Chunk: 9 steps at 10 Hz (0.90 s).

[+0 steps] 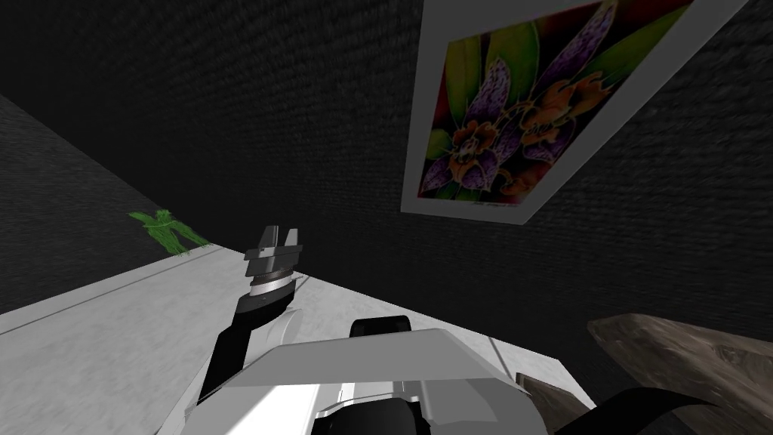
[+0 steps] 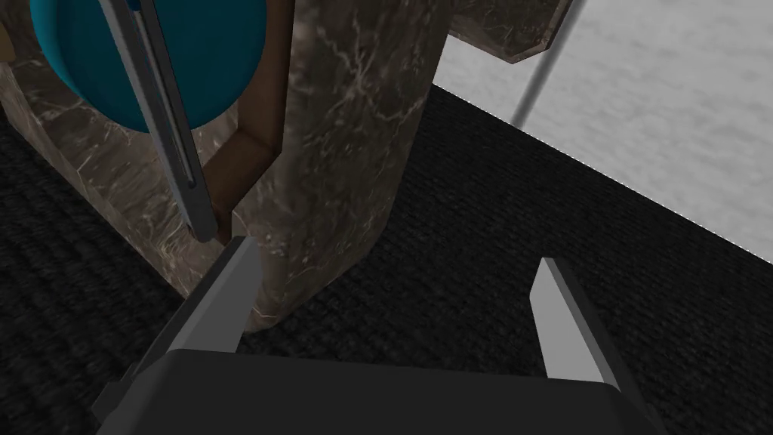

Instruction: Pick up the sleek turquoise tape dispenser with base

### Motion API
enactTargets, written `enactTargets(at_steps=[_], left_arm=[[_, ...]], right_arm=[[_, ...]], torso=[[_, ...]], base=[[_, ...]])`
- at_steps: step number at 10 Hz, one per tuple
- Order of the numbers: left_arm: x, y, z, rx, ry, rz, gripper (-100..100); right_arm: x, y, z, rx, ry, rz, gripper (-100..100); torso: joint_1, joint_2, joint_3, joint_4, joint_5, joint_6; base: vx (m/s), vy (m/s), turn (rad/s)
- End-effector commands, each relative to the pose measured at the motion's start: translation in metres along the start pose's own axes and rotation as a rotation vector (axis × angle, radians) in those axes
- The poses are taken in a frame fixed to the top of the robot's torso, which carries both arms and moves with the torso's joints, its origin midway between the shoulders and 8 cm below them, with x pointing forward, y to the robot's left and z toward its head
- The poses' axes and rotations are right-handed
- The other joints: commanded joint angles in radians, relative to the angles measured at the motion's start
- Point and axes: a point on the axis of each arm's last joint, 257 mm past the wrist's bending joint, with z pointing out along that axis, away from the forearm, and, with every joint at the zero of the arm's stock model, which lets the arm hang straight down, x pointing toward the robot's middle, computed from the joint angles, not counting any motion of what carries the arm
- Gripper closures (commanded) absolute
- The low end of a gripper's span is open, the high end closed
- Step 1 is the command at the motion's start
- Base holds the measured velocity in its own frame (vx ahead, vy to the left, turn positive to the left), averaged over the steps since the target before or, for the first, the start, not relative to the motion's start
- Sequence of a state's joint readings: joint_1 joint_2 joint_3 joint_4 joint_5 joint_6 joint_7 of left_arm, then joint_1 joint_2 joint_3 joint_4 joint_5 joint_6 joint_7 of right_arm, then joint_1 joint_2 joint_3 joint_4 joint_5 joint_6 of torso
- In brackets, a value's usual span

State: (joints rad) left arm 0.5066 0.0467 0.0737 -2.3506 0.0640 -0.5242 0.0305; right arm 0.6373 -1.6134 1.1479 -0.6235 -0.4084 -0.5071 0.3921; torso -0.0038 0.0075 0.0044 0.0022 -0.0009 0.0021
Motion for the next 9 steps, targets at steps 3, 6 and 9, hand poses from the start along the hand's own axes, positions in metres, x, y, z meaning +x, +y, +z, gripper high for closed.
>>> enactTargets(at_steps=[3, 6, 9], left_arm=[[0.000, 0.000, 0.000, 0.000, 0.000, 0.000, 0], [0.000, 0.000, 0.000, 0.000, 0.000, 0.000, 0], [0.000, 0.000, 0.000, 0.000, 0.000, 0.000, 0]], right_arm=[[0.016, -0.029, -0.012, 0.061, 0.046, -0.075, -100], [0.030, -0.045, -0.018, 0.098, 0.089, -0.141, -100], [0.031, -0.045, -0.018, 0.098, 0.091, -0.144, -100]], torso=[[0.000, -0.001, -0.001, 0.000, 0.000, 0.000], [-0.002, 0.002, 0.001, 0.000, 0.000, -0.001], [-0.002, 0.000, 0.000, 0.000, -0.001, 0.000]], base=[[-0.028, -0.064, 0.064], [-0.069, -0.107, 0.079], [-0.034, -0.072, 0.011]])
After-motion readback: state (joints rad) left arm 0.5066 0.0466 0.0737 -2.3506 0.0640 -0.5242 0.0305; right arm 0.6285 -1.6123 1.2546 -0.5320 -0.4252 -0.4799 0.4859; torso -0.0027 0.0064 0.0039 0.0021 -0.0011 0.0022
